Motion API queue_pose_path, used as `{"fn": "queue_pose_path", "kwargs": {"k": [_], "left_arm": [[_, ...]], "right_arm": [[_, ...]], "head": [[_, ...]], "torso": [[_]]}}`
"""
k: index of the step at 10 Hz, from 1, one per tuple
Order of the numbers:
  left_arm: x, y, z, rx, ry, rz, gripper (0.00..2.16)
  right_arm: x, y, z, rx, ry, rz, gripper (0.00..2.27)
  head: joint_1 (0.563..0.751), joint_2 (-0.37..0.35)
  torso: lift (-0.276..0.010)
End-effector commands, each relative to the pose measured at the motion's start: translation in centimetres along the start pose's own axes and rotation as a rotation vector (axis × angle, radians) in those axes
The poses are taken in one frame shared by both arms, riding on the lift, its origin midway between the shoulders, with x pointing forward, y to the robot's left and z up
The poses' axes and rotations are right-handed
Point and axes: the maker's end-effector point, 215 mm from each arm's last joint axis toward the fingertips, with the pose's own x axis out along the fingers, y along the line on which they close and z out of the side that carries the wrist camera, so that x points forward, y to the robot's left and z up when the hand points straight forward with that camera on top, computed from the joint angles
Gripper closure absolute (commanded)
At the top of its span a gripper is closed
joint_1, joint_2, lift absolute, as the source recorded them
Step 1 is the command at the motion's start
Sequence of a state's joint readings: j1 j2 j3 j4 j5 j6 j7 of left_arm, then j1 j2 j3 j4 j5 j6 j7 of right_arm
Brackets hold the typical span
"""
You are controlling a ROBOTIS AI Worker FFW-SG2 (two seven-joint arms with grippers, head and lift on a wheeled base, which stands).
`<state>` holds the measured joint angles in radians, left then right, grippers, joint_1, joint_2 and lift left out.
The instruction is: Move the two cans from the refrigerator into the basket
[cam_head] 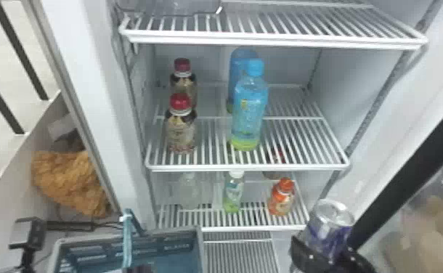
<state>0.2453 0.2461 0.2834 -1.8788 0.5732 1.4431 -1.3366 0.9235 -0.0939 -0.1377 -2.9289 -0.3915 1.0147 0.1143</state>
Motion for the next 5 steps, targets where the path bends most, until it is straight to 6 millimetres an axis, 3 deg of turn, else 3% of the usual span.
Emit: {"fn": "queue_pose_path", "kwargs": {"k": [1, 5], "left_arm": [[0.0, 0.0, 0.0, -0.003, 0.000, -0.001, 1.20], [0.4, -0.1, 0.2, 0.005, 0.004, -0.003, 1.20]], "right_arm": [[0.9, 1.8, -1.5, 0.039, 0.035, 0.076, 1.28], [3.4, 6.5, -4.0, 0.112, 0.086, 0.283, 1.28]], "head": [[0.695, -0.036], [0.695, 0.081]], "torso": [[-0.025], [-0.025]]}}
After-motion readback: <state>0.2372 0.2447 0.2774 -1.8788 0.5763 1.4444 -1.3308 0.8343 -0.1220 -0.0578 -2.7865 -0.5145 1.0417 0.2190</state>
